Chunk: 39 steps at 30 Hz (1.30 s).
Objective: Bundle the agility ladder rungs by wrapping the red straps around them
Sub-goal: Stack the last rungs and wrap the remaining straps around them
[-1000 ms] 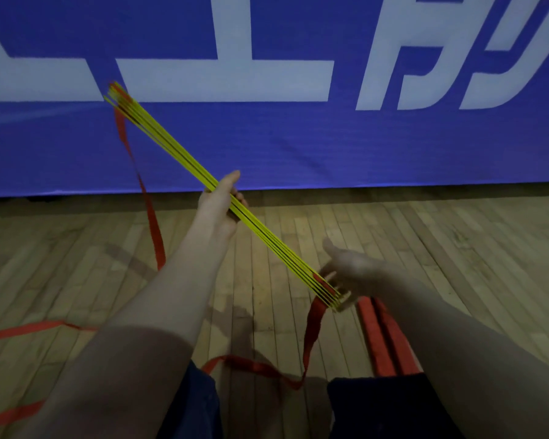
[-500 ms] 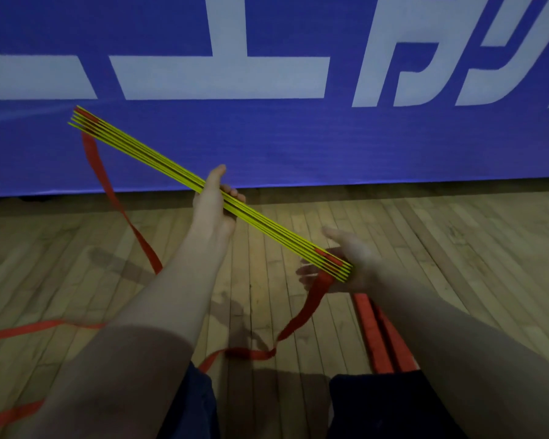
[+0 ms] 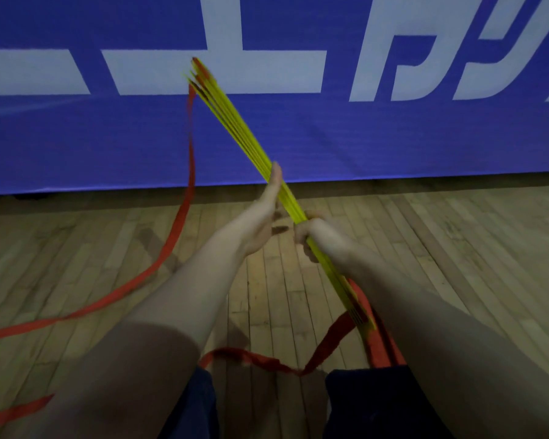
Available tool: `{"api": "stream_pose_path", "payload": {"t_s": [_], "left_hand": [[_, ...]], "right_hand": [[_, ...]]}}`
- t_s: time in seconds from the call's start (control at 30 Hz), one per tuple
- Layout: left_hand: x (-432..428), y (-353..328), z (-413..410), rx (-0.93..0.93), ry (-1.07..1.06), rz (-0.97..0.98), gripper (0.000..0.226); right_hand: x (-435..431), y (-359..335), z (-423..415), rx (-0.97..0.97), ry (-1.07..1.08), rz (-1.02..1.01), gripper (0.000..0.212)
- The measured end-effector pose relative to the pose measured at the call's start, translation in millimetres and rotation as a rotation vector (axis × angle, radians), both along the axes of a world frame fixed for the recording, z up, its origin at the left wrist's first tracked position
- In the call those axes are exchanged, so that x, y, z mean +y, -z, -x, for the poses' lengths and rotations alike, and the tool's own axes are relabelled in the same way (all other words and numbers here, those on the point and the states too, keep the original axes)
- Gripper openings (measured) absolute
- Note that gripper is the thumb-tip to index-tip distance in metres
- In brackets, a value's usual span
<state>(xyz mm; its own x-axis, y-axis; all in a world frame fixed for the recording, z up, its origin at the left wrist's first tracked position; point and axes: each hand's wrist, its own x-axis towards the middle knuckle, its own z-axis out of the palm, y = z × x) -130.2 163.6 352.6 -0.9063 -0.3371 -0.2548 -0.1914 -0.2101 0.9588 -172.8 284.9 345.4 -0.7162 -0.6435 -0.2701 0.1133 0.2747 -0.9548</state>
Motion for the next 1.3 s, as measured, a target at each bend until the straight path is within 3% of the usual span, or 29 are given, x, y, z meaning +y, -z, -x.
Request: {"api": "stream_pose_path", "payload": {"t_s": [0.1, 0.2, 0.27, 0.37, 0.47, 0.6, 0.7, 0.77, 0.87, 0.93, 1.0, 1.07, 1.1, 1.13, 1.2, 1.3], "left_hand": [[3.4, 6.9, -19.5, -0.151, 0.505, 0.117, 0.065], [19.2, 20.1, -30.3, -0.429, 1.067, 0.526, 0.073], [38.1, 26.5, -32.5, -0.521, 1.174, 0.639, 0.086], [56.9, 33.4, -29.7, -0.557, 1.168, 0.65, 0.089], [54.2, 28.6, -26.2, -0.51, 1.08, 0.904, 0.08], [24.5, 18.5, -21.3, -0.246, 0.796, 1.153, 0.045], [-10.3, 13.9, -18.1, -0.071, 0.425, 0.986, 0.023], [-22.0, 9.2, -16.6, -0.028, 0.229, 0.839, 0.024], [-26.6, 8.5, -8.9, -0.07, 0.123, 0.877, 0.021], [-27.0, 8.5, -5.1, -0.109, 0.021, 0.908, 0.019], [-25.2, 8.3, -5.4, -0.142, -0.097, 1.042, 0.02], [-21.8, 2.4, -9.0, -0.256, -0.23, 1.251, 0.019], [-23.3, -0.8, -10.4, -0.33, -0.265, 1.231, 0.026], [-24.0, -7.1, -13.1, -0.403, -0.254, 1.068, 0.039], [-26.8, -14.3, -15.7, -0.485, -0.079, 0.53, 0.062], [-23.2, -11.2, -14.2, -0.264, 0.039, 0.049, 0.065]], "right_hand": [[2.3, -5.1, 8.5, 0.06, 0.029, -0.009, 0.027], [-2.0, -1.5, 15.2, 0.013, 0.078, 0.031, 0.036], [-5.6, 0.1, 17.8, -0.012, 0.095, 0.063, 0.032], [-4.9, -0.6, 22.3, -0.035, 0.131, 0.088, 0.029], [4.0, 2.5, 26.9, 0.005, 0.135, 0.046, 0.027], [14.0, 7.3, 29.0, 0.062, 0.097, -0.057, 0.027], [19.4, 8.4, 27.8, 0.144, 0.042, -0.095, 0.027], [18.4, 6.8, 20.7, 0.167, -0.041, -0.092, 0.025], [12.2, 5.7, 8.4, 0.012, -0.126, -0.05, 0.036], [7.7, 2.9, 0.2, -0.072, -0.142, -0.019, 0.032], [5.0, 0.9, -2.7, -0.043, -0.112, -0.032, 0.022], [5.4, -0.9, 1.5, 0.051, -0.053, -0.088, 0.027], [6.7, -2.5, 5.0, 0.091, -0.024, -0.112, 0.03], [8.8, -4.5, 8.9, 0.112, 0.004, -0.12, 0.032], [13.6, -6.5, 16.4, 0.095, 0.047, -0.069, 0.033], [15.0, -10.1, 14.2, -0.023, 0.039, 0.077, 0.03]]}}
